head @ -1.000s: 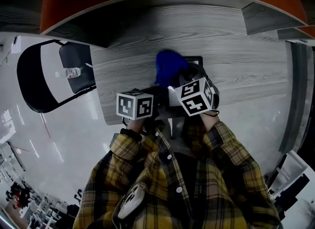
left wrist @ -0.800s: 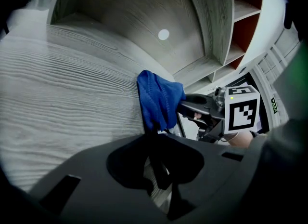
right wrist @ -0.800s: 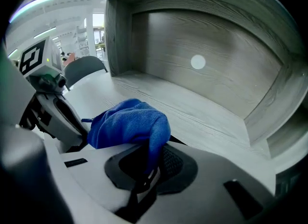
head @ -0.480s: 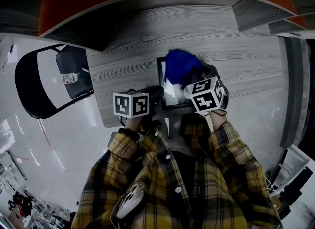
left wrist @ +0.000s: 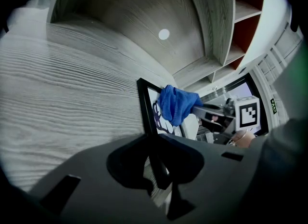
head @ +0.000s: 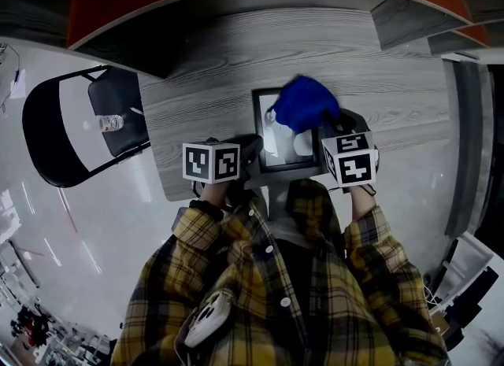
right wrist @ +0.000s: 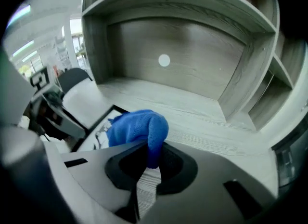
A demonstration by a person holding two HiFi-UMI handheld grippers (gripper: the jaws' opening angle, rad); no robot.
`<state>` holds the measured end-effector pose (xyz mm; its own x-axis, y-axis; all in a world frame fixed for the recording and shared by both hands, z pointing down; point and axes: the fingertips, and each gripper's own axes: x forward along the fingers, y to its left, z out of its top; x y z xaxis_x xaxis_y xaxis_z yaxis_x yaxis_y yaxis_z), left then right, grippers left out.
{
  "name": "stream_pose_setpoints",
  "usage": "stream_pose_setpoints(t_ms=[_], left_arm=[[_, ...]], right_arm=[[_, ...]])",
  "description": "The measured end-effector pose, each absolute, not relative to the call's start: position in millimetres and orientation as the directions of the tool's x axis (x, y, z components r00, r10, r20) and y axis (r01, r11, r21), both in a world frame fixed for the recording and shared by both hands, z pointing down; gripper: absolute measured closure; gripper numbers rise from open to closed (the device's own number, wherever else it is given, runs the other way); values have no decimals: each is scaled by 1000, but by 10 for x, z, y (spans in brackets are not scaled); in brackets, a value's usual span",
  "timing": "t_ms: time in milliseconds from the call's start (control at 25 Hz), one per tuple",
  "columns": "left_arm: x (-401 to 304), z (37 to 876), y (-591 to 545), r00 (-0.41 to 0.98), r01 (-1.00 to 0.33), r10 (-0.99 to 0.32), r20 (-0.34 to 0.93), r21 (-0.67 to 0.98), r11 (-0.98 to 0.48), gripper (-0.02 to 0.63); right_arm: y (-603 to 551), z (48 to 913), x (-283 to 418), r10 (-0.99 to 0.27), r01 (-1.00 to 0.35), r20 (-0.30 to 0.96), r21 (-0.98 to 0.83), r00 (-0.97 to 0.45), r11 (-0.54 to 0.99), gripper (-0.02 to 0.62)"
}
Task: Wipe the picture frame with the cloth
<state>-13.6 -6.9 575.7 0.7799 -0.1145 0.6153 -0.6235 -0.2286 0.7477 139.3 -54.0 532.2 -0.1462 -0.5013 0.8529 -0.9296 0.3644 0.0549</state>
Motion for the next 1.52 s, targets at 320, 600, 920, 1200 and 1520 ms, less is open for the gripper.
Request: stream_pose_setpoints(t_ms=[320, 600, 920, 1200, 1520], left_arm=[[-127, 5746, -64, 777, -627, -117, 619, 743, -232, 540], [-122, 5757, -72, 777, -627, -118, 618, 742, -238, 540], [-142, 5763, -70, 781, -622, -115, 614, 748, -230, 540], [-153, 5773, -66, 781, -622, -114, 614, 749, -229, 540], [-134, 5761, -67, 784, -618, -112, 610, 753, -224, 540]], right_arm=[[-258, 4519, 227, -474, -781, 622, -469, -624, 413, 554], [-25, 5563, 126, -316, -835, 790, -406, -525, 372, 554], [-9, 5683, 161, -299, -834, 835, -295, -463, 466, 554], [-6, 5700, 587, -325, -889, 863, -255, -387, 379, 554], [21, 5655, 1055, -344, -931, 879, -244, -330, 270, 554]])
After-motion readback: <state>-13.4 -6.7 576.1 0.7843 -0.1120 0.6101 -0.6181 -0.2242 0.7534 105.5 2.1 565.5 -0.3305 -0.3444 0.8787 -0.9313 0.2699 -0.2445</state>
